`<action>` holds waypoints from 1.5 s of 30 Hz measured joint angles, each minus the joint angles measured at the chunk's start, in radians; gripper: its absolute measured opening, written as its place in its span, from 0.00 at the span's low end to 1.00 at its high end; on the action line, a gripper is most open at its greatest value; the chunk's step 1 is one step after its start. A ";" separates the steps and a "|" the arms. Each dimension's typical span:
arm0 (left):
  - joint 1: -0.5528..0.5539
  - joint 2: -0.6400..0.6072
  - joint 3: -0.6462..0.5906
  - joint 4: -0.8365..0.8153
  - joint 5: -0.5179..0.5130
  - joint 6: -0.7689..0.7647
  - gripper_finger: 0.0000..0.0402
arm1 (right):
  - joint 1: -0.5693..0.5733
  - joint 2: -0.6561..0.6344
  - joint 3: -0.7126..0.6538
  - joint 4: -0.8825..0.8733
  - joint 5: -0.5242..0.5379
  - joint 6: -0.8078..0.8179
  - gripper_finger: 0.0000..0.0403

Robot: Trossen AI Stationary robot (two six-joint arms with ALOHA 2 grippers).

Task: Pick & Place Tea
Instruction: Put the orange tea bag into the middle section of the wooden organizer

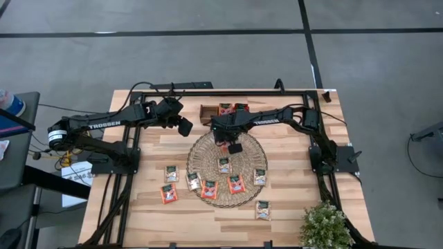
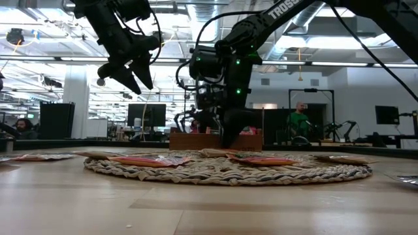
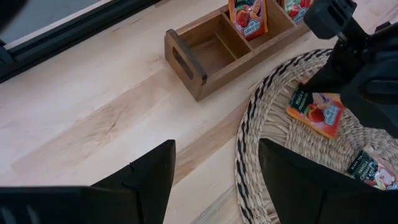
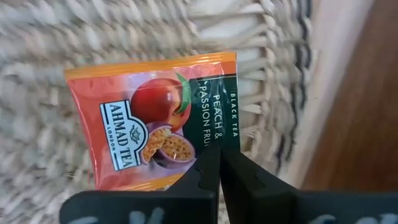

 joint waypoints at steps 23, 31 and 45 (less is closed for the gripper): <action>0.000 0.000 0.000 0.000 0.000 0.000 0.55 | -0.008 -0.008 0.144 -0.158 -0.045 0.079 0.01; 0.000 0.000 0.000 0.000 0.000 0.001 0.55 | -0.042 -0.008 0.144 -0.156 -0.137 0.108 0.16; 0.000 0.000 0.000 0.000 0.000 0.007 0.55 | -0.052 0.000 0.085 -0.116 -0.136 0.075 0.33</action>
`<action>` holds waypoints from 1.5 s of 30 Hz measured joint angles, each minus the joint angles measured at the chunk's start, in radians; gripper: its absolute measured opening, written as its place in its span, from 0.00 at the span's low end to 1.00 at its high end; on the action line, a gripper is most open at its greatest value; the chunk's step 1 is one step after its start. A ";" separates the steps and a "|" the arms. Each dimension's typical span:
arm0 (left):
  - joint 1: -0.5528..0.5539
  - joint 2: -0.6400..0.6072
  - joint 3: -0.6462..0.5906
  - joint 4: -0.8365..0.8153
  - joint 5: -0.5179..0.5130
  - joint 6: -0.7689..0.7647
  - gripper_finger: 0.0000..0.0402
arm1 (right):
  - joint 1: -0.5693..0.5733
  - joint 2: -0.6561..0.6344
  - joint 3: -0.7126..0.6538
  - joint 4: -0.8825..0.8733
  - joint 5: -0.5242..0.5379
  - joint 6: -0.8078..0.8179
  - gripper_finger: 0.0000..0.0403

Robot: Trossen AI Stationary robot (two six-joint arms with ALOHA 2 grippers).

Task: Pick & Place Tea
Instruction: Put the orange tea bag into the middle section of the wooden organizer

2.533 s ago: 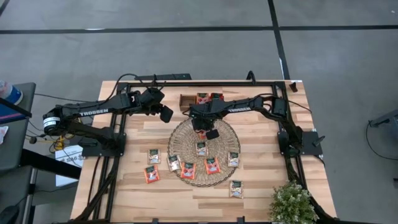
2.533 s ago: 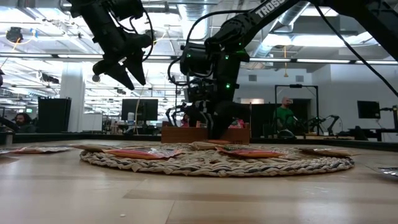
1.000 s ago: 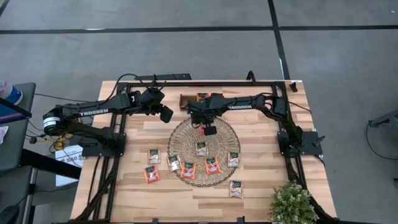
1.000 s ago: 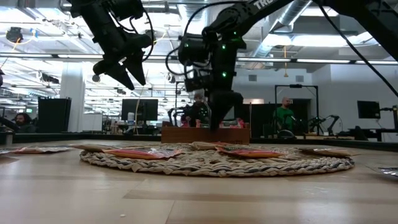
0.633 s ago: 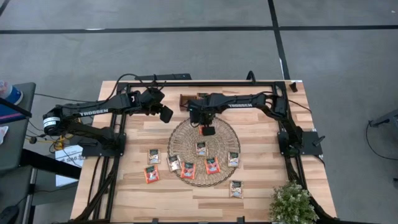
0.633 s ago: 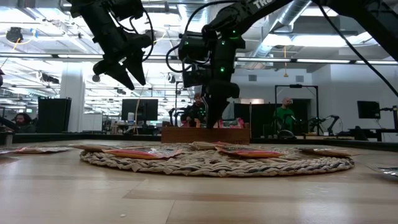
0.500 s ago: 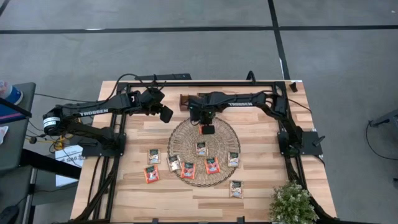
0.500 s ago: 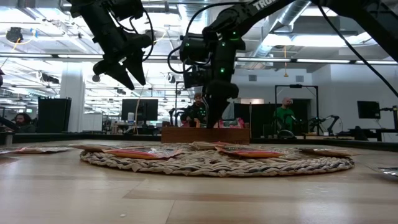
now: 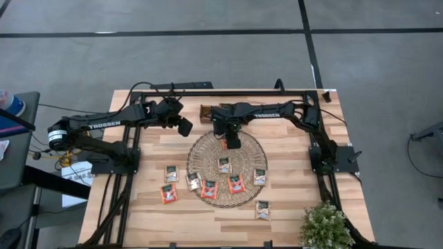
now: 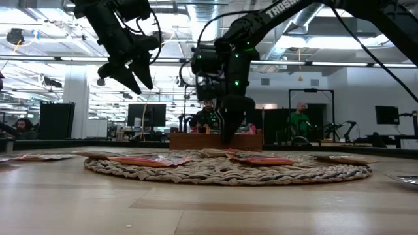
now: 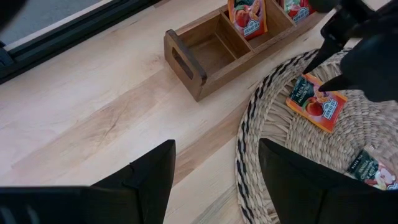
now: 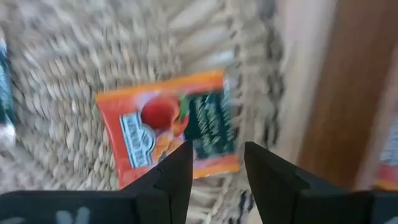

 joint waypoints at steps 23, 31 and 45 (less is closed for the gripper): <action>0.000 0.000 0.000 0.000 -0.006 0.016 0.55 | -0.013 0.001 -0.060 0.097 0.002 -0.010 0.32; 0.000 0.000 0.000 0.002 -0.008 0.015 0.55 | -0.019 -0.003 -0.102 0.107 -0.001 -0.008 0.28; 0.000 0.000 0.000 0.025 -0.008 0.010 0.55 | -0.018 -0.003 -0.105 0.107 -0.002 0.010 0.01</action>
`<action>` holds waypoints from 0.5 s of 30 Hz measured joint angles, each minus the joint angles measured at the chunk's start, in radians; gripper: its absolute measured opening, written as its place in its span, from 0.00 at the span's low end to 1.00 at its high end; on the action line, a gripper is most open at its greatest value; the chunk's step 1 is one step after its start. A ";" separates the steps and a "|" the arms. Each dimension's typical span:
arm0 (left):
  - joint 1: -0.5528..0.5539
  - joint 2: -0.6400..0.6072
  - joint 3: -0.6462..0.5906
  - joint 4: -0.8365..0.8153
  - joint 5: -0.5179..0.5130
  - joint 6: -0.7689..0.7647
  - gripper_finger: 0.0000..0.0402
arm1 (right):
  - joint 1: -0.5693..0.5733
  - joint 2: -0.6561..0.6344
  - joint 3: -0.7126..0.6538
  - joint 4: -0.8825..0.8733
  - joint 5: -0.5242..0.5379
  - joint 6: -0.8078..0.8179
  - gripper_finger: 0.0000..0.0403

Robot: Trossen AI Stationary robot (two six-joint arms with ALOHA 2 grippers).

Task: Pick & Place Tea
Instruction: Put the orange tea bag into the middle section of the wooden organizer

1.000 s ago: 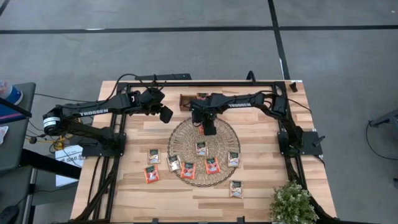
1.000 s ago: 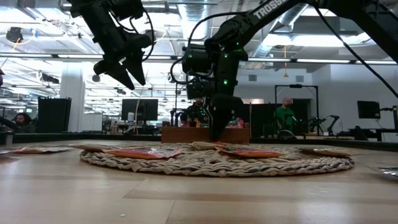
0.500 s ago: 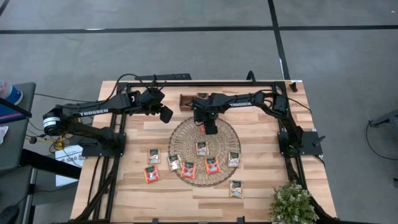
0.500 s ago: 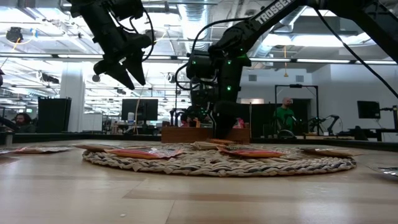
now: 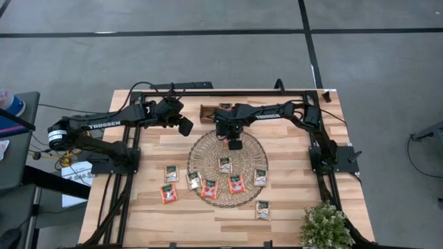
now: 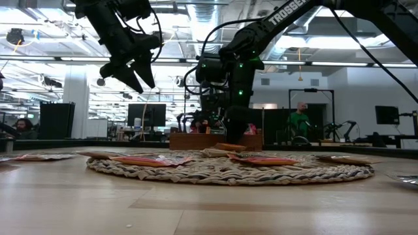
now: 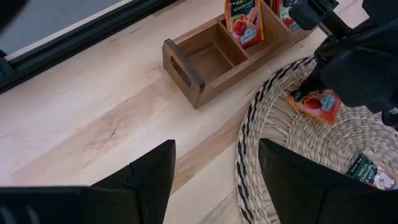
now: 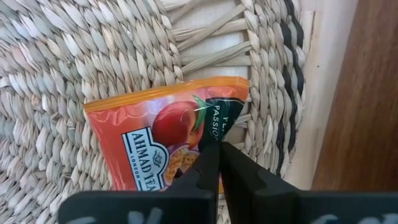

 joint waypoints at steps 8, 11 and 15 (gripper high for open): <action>0.000 0.000 0.000 0.005 0.000 0.000 0.55 | -0.001 0.000 0.000 0.000 0.010 0.025 0.00; 0.000 0.000 0.000 0.005 0.000 0.001 0.55 | 0.000 -0.001 0.001 0.000 0.028 0.026 0.00; 0.000 0.000 0.000 0.005 0.001 0.001 0.55 | -0.001 0.001 0.044 -0.054 0.035 0.046 0.00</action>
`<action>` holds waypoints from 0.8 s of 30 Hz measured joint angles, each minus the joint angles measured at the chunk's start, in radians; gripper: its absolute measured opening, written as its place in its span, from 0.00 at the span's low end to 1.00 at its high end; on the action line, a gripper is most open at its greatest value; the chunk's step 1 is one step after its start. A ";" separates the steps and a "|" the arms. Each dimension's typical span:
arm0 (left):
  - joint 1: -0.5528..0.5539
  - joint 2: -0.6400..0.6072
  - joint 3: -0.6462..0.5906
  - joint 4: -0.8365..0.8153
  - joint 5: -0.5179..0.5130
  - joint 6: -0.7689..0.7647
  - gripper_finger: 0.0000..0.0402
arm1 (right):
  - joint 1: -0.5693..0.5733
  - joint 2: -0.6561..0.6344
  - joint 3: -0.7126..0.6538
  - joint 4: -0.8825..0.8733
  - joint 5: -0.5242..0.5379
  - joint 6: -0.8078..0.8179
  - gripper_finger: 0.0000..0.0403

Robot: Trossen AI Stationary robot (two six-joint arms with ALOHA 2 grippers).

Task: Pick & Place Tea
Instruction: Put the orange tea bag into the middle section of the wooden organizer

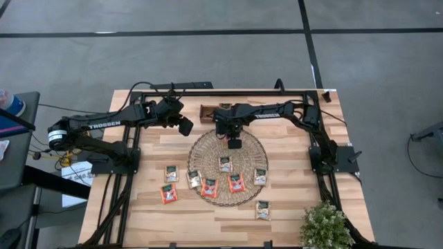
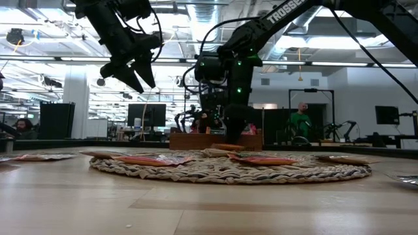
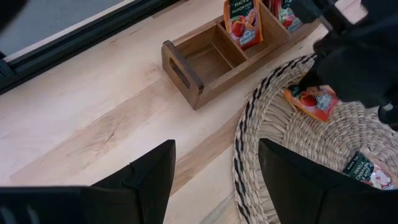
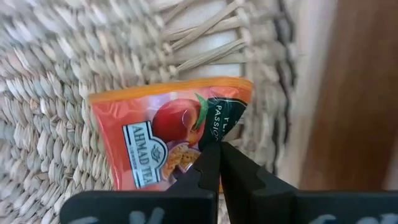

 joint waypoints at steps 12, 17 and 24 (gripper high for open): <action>0.000 0.000 0.000 -0.033 -0.020 0.006 0.55 | 0.015 -0.005 0.192 -0.197 0.049 0.013 0.00; 0.000 0.000 0.000 -0.111 -0.073 0.003 0.55 | 0.015 -0.054 0.213 -0.187 0.187 -0.004 0.00; 0.000 0.000 0.000 -0.197 -0.153 -0.059 0.55 | -0.028 -0.081 0.213 -0.036 0.416 -0.004 0.00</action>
